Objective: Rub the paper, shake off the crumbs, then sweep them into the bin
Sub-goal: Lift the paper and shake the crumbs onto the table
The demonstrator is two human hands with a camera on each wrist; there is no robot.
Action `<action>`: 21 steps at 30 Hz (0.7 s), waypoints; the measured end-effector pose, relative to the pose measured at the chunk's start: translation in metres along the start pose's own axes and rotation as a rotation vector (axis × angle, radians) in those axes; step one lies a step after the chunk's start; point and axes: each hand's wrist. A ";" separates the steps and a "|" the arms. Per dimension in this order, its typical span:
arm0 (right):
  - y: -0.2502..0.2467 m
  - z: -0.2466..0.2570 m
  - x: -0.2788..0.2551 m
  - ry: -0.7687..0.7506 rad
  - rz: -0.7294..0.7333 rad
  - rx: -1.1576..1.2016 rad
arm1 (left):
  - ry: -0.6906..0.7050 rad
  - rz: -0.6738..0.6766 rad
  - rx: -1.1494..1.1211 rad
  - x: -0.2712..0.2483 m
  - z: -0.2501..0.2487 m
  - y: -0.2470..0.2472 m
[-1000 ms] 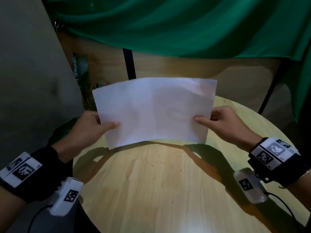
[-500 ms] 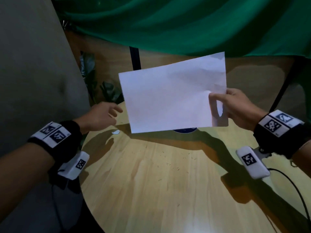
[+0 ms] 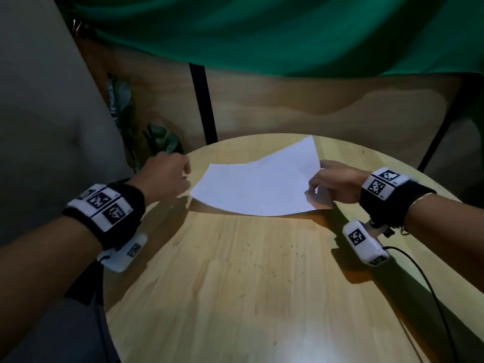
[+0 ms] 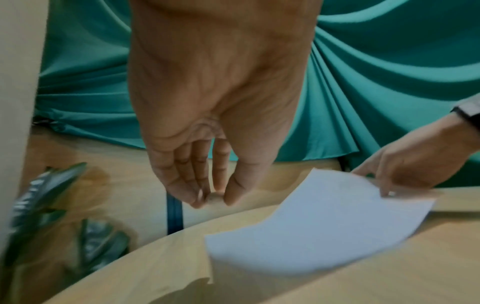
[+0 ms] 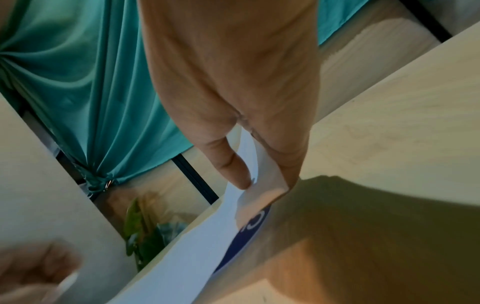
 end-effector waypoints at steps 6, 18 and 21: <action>0.011 0.003 0.019 0.005 -0.039 0.029 | 0.068 -0.013 -0.091 0.047 -0.061 0.026; 0.008 -0.008 0.018 -0.040 -0.174 -0.124 | 0.024 0.132 -0.018 0.080 -0.063 0.076; 0.005 -0.010 -0.005 -0.064 -0.271 -0.285 | 0.051 0.103 -0.052 0.068 -0.062 0.065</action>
Point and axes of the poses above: each hand's wrist, its own x-axis towards the middle knuckle, its own y-axis out of the palm, z = x × y, and after that the axes turned 5 degrees about -x, right-handed
